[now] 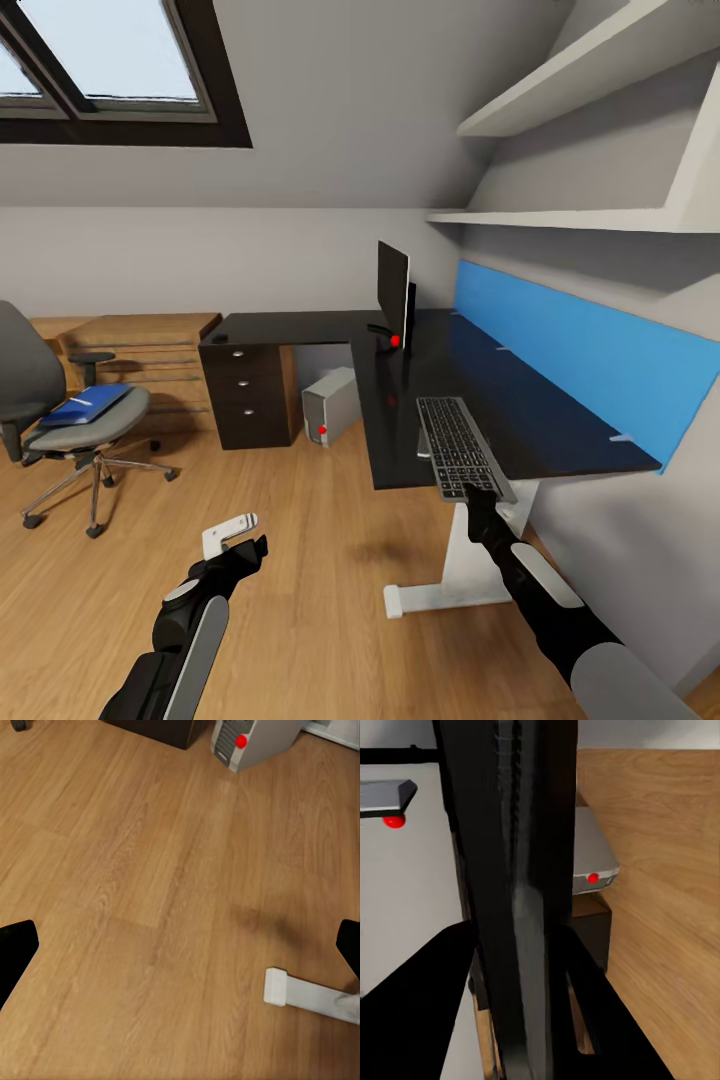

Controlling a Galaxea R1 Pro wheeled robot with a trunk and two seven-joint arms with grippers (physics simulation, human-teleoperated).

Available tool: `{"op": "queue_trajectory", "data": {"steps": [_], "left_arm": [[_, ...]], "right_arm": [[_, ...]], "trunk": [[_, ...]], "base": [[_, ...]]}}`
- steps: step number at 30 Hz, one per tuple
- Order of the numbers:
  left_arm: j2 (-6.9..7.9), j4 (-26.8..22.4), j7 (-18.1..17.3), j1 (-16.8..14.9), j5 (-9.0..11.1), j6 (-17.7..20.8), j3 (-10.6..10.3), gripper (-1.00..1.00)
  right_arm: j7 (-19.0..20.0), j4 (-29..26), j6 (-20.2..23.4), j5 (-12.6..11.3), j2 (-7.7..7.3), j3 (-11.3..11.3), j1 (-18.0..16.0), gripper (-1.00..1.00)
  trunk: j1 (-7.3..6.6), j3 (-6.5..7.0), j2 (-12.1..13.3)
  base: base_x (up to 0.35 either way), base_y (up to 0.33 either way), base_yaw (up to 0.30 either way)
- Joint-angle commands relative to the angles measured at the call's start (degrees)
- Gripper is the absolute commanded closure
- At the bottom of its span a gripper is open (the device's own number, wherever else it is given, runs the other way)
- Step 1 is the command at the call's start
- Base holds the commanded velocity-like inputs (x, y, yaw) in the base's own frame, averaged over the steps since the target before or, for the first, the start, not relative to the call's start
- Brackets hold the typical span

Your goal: In the bedroom, organize the workspace by keeping the computer under the desk, ensuring the monitor is on the desk, placing the keyboard on the desk next to the monitor, placing the mouse on the desk next to the keyboard, moving the folder from the swivel chair onto the desk next to the mouse, stacking the notebook on top of the folder with the pen on top of the notebook, and positioning the swivel chair next to the desk.

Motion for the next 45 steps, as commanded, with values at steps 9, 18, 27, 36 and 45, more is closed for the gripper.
{"op": "queue_trajectory", "data": {"steps": [9,18,27,36,45], "left_arm": [[0.04,-0.1,0.8,0.0,0.5,0.0,-1.6,-1.00],[0.05,0.1,0.8,0.0,0.6,0.1,-1.7,-1.00],[0.09,0.8,0.7,0.0,0.6,0.1,-1.7,-1.00],[0.09,0.9,0.9,0.0,0.6,0.0,-1.7,-1.00],[0.09,0.9,0.9,0.0,0.6,0.0,-1.7,-1.00]], "right_arm": [[0.5,-5.2,-0.2,-0.7,0.08,0.9,0.0,1.00],[0.8,-7.9,0.0,-0.2,0.23,1.0,0.2,1.00],[0.9,-9.1,-0.1,-0.1,0.47,3.3,0.2,1.00],[0.8,-9.2,-0.2,0.1,2.23,7.8,0.2,1.00],[0.8,-9.2,0.1,0.1,3.04,8.6,0.2,1.00]], "trunk": [[-1.99,1.56,3.6],[-3.96,3.18,7.2],[-4.40,3.54,8.0],[-4.40,3.96,8.0],[-4.40,4.20,8.0]], "base": [[0.000,0.000,0.000],[0.000,0.000,0.000],[0.000,0.000,0.004],[0.000,0.035,0.138],[0.000,0.287,0.095]]}}
